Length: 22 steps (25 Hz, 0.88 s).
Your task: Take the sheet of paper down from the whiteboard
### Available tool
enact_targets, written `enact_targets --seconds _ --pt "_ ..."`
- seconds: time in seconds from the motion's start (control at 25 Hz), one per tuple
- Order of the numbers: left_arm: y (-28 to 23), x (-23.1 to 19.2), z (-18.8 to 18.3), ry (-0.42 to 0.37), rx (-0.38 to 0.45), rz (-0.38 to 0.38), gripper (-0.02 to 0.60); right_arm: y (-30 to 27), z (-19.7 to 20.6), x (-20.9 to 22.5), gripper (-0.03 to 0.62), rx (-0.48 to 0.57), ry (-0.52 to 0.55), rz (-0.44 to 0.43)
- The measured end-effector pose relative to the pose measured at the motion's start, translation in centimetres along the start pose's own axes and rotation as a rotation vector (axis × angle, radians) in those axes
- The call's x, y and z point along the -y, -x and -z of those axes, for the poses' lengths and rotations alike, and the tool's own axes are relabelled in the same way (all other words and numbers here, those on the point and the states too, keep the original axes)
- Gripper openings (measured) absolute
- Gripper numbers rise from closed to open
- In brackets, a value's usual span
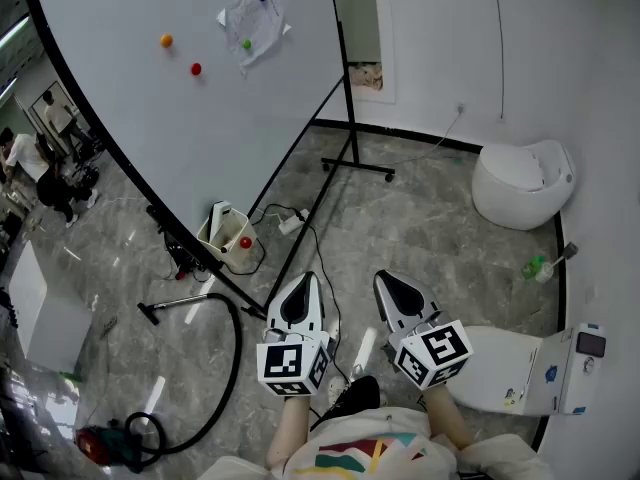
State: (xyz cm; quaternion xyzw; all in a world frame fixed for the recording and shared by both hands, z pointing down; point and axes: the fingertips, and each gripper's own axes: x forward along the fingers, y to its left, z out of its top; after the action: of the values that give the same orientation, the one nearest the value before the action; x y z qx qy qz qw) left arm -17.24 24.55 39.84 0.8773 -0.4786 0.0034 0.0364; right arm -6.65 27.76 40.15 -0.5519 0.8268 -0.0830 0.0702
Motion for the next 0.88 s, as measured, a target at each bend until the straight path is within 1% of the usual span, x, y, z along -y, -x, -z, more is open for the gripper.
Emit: enact_targets --seconds 0.28,0.56,0.76,0.88 --pt "-1.6 -0.5 0.3 0.01 0.0 0.011 0.044 -0.8 0.7 0.6 0.015 -0.021 0.011 0.002" --pt "-5.8 -1.3 0.4 0.03 -0.004 0.024 0.044 -3.5 0.4 3.5 0.015 -0.035 0.019 0.019" --pt "-11.2 -2.6 1.3 0.036 -0.003 0.027 0.044 -7.5 0.9 6.9 0.015 -0.042 0.03 0.01" --pt "-16.3 -4.5 1.4 0.036 0.025 0.013 0.044 -12.2 0.8 10.3 0.015 -0.039 0.054 -0.009"
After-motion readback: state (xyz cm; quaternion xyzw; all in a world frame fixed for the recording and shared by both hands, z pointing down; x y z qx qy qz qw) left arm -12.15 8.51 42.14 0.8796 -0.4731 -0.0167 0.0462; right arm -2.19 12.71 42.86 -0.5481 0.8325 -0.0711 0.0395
